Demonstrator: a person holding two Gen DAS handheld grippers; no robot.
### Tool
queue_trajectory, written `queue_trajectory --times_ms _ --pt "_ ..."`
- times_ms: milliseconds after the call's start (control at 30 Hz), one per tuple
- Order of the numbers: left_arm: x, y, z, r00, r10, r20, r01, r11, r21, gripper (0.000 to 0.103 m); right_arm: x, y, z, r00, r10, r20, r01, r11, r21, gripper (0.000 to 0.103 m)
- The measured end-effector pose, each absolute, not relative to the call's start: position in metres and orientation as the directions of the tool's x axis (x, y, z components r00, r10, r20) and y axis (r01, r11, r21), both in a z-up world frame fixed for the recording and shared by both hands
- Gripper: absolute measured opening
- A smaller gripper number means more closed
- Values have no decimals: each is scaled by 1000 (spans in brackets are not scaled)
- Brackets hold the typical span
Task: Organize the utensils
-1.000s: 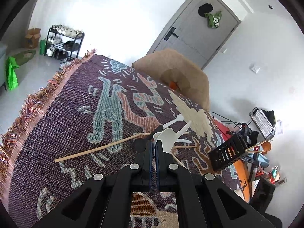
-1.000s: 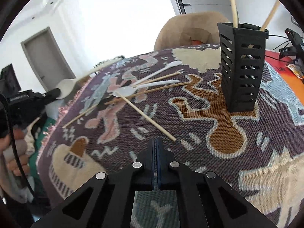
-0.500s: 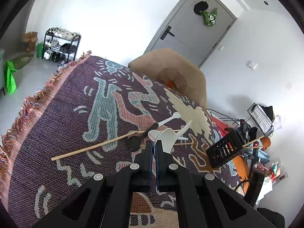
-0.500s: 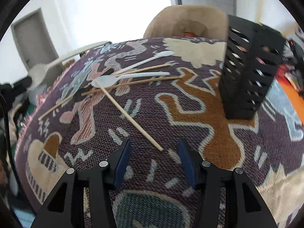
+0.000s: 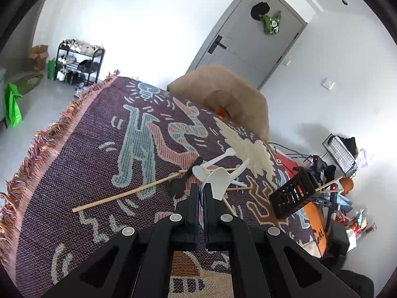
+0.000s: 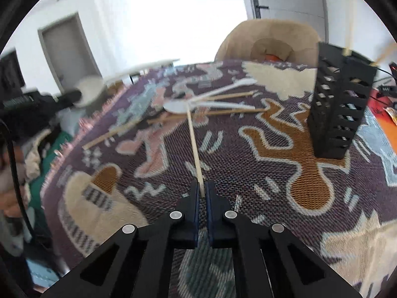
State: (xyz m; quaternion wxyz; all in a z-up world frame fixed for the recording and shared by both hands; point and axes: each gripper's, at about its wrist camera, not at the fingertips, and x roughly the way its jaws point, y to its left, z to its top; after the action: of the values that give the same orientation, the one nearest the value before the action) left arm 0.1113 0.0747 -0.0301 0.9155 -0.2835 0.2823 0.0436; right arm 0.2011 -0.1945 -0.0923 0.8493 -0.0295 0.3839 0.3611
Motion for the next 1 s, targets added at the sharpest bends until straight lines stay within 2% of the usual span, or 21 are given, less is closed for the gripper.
queue_trajectory --times_ms 333,767,1000 --pt "105 64 -15 844 -79 -530 -203 868 -453 2 187 -249 -35 540 671 -508 -595 731 334 6" --pt "105 26 31 864 -68 -499 -84 957 -276 2 179 -283 32 707 593 -384 -517 805 291 6" --pt "116 9 46 869 -76 -488 -45 972 -232 2 171 -298 76 775 556 -300 -493 829 262 6"
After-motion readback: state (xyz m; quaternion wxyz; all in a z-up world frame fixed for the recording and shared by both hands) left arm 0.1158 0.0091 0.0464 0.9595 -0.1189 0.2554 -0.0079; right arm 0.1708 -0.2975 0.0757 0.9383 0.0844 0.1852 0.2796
